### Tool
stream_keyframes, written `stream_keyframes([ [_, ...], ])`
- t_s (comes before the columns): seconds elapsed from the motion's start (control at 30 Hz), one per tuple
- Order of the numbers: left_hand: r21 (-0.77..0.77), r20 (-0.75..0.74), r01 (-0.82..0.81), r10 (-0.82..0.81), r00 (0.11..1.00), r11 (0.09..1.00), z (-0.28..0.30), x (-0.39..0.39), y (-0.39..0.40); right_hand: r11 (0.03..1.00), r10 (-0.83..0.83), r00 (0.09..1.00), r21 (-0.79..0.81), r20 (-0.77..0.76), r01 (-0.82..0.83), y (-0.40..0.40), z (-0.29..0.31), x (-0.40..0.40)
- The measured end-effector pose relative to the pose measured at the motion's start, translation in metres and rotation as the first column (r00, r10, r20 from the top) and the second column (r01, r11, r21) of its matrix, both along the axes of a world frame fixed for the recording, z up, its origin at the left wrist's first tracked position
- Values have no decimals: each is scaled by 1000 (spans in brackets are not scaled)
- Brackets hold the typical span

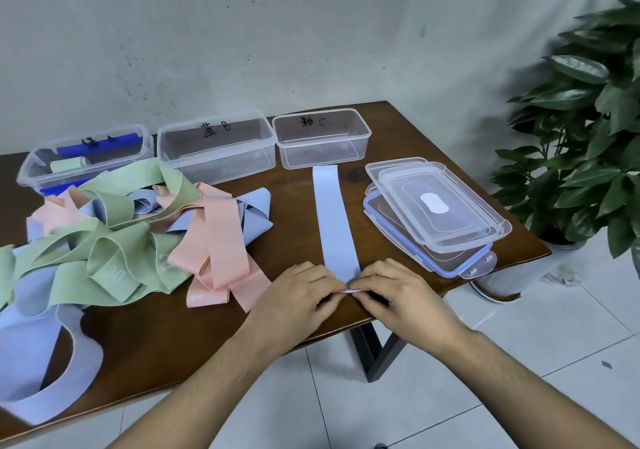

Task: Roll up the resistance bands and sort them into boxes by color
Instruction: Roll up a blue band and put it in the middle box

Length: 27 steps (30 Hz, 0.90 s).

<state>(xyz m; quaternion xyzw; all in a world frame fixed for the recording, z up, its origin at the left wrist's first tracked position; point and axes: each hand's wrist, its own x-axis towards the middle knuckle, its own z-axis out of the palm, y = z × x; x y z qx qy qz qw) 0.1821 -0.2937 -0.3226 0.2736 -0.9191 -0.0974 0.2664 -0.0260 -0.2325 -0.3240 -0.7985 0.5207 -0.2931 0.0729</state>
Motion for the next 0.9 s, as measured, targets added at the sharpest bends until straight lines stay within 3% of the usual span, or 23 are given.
stream_keyframes([
  [0.13, 86, -25, -46, 48, 999, 995, 3, 0, -1, 988, -67, 988, 149, 137, 47, -1, 8, -3],
  [0.47, 73, 18, -51, 50, 999, 996, 4, -1, 1, 985, -53, 993, 171, 107, 34, -5, 10, 1],
  [0.63, 85, 41, -58, 55, 998, 995, 4, -1, 0, 985, -47, 997, 169, 67, 35, -6, 8, 0],
  [0.9, 99, 36, -70, 67, 997, 993, 5, -3, -1, 997, 19, 992, 71, -125, -10, -7, 9, -1],
])
